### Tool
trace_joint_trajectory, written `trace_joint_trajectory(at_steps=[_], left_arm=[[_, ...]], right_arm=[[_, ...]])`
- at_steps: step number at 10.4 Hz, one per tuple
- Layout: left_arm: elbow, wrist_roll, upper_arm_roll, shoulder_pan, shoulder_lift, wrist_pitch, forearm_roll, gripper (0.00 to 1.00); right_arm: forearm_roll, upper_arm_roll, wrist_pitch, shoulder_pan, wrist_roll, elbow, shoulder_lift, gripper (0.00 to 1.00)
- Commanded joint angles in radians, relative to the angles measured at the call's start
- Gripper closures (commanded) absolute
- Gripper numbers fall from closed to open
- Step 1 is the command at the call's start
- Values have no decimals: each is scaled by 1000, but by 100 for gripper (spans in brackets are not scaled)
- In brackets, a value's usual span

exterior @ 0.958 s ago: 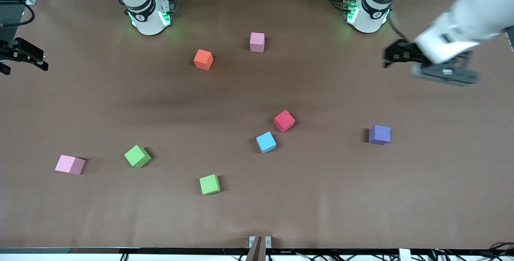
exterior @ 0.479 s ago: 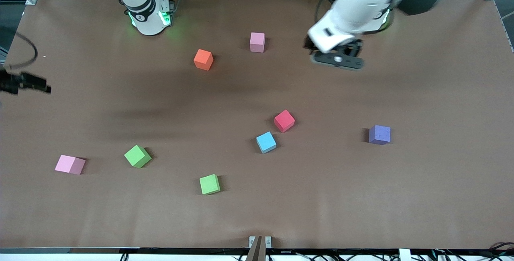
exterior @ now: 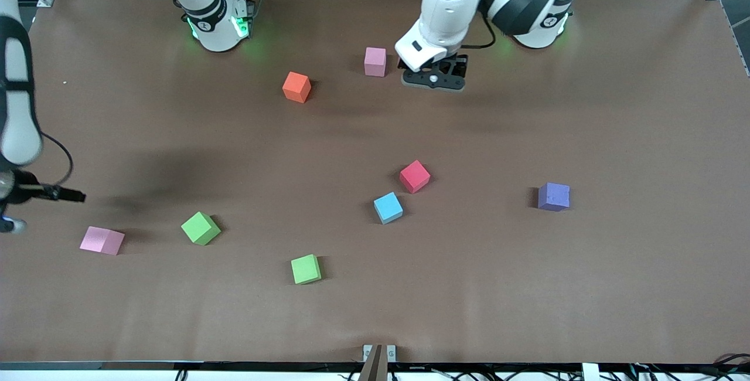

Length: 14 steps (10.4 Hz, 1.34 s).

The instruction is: Arrange blocks into number 1

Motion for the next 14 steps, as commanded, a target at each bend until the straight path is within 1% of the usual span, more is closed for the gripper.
trace_joint_trajectory(at_steps=[1, 2, 3, 5, 6, 7, 8, 11, 13, 14], left_arm=[[-50, -50, -33, -16, 10, 76, -3, 0], [-64, -73, -48, -29, 25, 106, -3, 0], [-77, -101, -55, -52, 42, 140, -3, 0], [-105, -154, -58, -132, 76, 234, 0, 0], [-110, -161, -59, -158, 106, 269, 2, 0], [-111, -199, -59, -193, 137, 295, 29, 0], [-110, -251, -59, -235, 168, 308, 71, 0], [-110, -308, -59, -310, 232, 360, 100, 0], [-108, -345, -59, -333, 271, 383, 154, 0], [-107, -358, -59, -342, 294, 398, 161, 0]], right_arm=[[23, 18, 65, -10, 6, 72, 87, 0], [30, 18, 65, -16, 6, 104, 118, 0], [61, 18, 68, -15, 5, 117, 133, 0], [69, 18, 143, -5, 5, 120, 160, 0], [70, 18, 150, -5, 6, 120, 161, 0], [75, 19, 159, -5, 6, 121, 164, 0], [93, 19, 194, -4, 6, 121, 167, 0], [116, 21, 257, 2, 8, 120, 199, 0], [132, 27, 271, 2, 8, 120, 216, 0], [132, 30, 277, 2, 8, 121, 224, 0]])
